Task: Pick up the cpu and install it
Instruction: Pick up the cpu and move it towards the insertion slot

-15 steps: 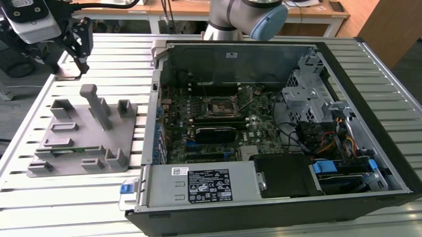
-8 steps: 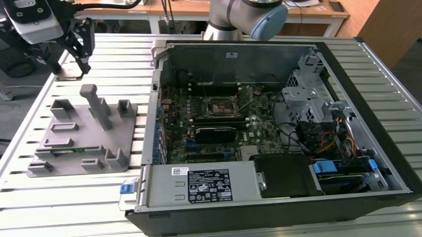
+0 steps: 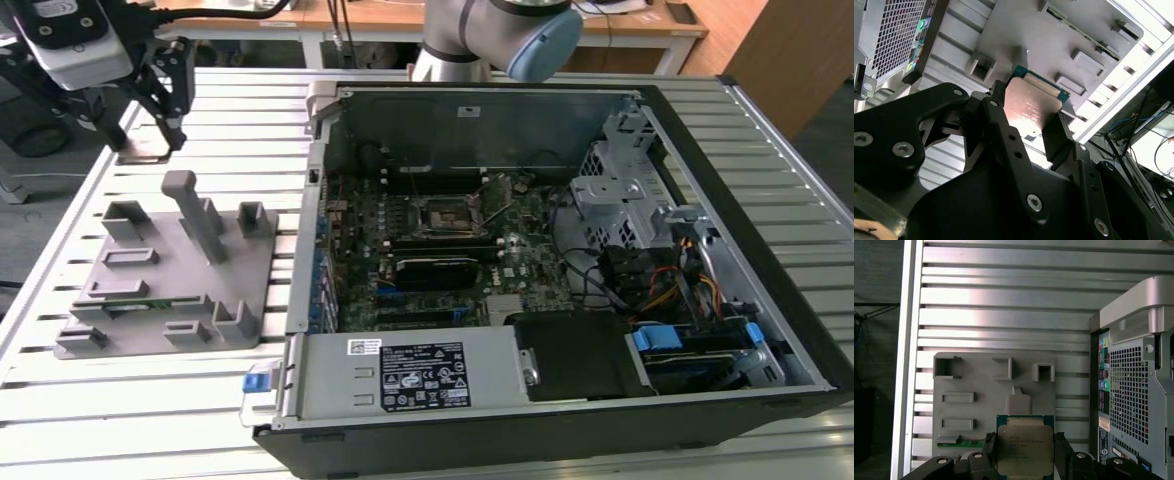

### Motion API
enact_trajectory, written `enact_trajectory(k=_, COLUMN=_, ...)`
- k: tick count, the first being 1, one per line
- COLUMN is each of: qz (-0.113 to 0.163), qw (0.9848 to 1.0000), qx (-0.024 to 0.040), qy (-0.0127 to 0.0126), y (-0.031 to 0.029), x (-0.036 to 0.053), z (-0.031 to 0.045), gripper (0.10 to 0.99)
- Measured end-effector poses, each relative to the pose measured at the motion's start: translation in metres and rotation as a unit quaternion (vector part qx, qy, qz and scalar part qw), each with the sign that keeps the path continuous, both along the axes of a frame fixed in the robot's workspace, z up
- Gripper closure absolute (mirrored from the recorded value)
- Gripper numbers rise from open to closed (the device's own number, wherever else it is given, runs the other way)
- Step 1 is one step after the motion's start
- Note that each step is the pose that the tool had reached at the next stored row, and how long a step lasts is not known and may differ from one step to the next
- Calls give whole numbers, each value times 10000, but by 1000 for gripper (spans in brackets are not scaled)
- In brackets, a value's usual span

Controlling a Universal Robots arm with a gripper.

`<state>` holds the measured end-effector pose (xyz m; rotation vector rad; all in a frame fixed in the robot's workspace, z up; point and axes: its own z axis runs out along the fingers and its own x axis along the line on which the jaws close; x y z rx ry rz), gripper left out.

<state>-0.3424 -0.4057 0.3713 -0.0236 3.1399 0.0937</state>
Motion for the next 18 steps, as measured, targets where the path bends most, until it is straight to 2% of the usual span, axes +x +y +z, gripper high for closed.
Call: enact_trajectory(k=18, qz=0, qw=10000, qx=0, qy=0, y=0, x=69, z=-18, gripper=545)
